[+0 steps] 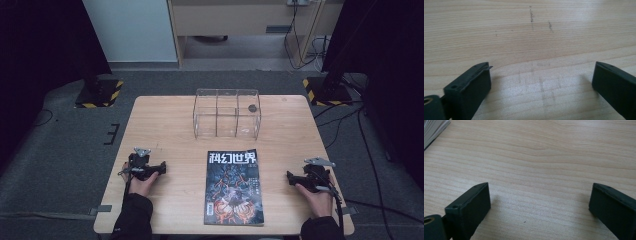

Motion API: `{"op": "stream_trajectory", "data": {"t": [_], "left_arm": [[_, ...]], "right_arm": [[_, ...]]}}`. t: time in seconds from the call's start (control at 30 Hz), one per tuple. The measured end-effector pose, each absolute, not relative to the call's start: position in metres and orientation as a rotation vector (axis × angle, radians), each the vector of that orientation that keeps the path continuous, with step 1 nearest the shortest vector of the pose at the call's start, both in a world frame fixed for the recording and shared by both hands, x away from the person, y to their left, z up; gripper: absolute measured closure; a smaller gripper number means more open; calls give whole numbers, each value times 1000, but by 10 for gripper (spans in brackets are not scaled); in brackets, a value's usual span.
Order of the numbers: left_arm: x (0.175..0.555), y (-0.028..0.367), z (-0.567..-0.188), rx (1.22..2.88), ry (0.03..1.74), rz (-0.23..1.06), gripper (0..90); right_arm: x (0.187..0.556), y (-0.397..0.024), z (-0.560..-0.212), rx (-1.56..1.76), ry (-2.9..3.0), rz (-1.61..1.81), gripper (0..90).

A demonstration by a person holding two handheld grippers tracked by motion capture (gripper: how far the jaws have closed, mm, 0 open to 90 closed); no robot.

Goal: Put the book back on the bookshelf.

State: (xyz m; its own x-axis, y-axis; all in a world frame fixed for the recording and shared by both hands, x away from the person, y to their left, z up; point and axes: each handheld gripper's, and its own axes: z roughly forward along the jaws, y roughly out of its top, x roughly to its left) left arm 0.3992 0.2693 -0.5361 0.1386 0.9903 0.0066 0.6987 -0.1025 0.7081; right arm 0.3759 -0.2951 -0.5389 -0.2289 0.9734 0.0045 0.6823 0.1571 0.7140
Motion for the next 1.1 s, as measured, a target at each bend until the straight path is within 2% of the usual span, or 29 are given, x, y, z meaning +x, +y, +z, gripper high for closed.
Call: {"op": "stream_trajectory", "data": {"t": [0.07,0.27,0.47,0.57,0.73,1.1], "left_arm": [[397,270,-534,1858,1626,683,94],[394,269,-530,1850,1625,673,229],[390,265,-522,1814,1581,666,287],[387,259,-515,1806,1532,666,346],[383,249,-508,1789,1482,661,377],[369,232,-497,1755,1410,629,380]], "right_arm": [[375,-294,-537,1577,1967,834,104],[373,-293,-526,1562,1929,895,107],[372,-296,-517,1565,1897,948,115],[371,-298,-509,1559,1877,980,118],[369,-297,-496,1530,1857,1027,140],[371,-290,-483,1501,1867,1064,162]]}}
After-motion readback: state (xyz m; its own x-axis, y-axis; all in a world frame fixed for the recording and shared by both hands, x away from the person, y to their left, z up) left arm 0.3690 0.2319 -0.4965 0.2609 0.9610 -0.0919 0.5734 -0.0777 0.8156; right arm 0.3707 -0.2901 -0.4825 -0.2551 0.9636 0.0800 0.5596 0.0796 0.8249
